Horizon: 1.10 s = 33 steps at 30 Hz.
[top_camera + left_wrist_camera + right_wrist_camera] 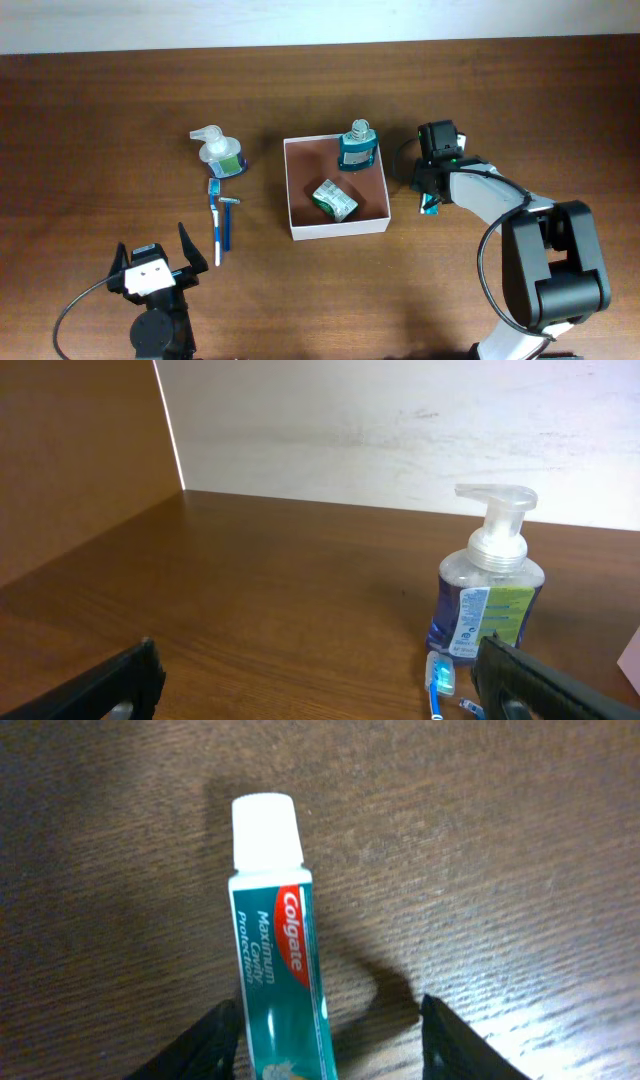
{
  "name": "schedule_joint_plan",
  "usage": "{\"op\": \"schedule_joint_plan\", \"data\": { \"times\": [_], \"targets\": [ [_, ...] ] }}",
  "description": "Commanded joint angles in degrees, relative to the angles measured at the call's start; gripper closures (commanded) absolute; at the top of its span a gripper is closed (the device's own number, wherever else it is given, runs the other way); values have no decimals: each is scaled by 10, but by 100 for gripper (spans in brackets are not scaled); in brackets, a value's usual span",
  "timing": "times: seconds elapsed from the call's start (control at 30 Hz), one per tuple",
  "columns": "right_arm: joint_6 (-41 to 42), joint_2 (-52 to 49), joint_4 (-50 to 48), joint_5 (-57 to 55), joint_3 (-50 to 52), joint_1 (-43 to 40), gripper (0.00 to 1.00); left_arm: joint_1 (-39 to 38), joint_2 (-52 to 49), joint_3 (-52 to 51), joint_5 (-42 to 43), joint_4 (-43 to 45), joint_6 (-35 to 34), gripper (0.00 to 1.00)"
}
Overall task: Pack container
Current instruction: 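Move the right gripper to the Colgate toothpaste tube and lower, then grasp the toothpaste tube with the right gripper and lift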
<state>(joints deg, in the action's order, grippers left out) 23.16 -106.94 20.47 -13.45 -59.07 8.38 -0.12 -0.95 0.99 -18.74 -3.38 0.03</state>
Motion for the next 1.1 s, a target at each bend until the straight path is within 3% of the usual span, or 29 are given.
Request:
{"op": "schedule_joint_plan", "data": {
  "times": [0.0, 0.13, 0.3, 0.37, 0.53, 0.67, 1.07],
  "targets": [
    [-2, -15, 12, 12, 8, -7, 58, 3, 2, -3, -6, 1, 5, 1],
    [-2, -15, 12, 12, 8, -7, 76, 3, 2, -3, -6, 1, 5, 1],
    [-2, -15, 11, 12, 8, -7, 79, 3, 2, -3, -6, 1, 5, 1],
    [-2, -15, 12, 9, 8, -7, 85, 3, 2, -3, -6, 1, 5, 1],
    [-4, -2, 28, 8, 1, -7, 86, 3, 2, -3, -6, 1, 5, 1],
    [-43, 38, 81, 7, -29, -7, 94, 3, 2, -3, -6, 1, 5, 1],
    [-49, 257, 244, 54, -80, 14, 94, 3, 2, -3, -6, 1, 5, 1]
  ]
}}
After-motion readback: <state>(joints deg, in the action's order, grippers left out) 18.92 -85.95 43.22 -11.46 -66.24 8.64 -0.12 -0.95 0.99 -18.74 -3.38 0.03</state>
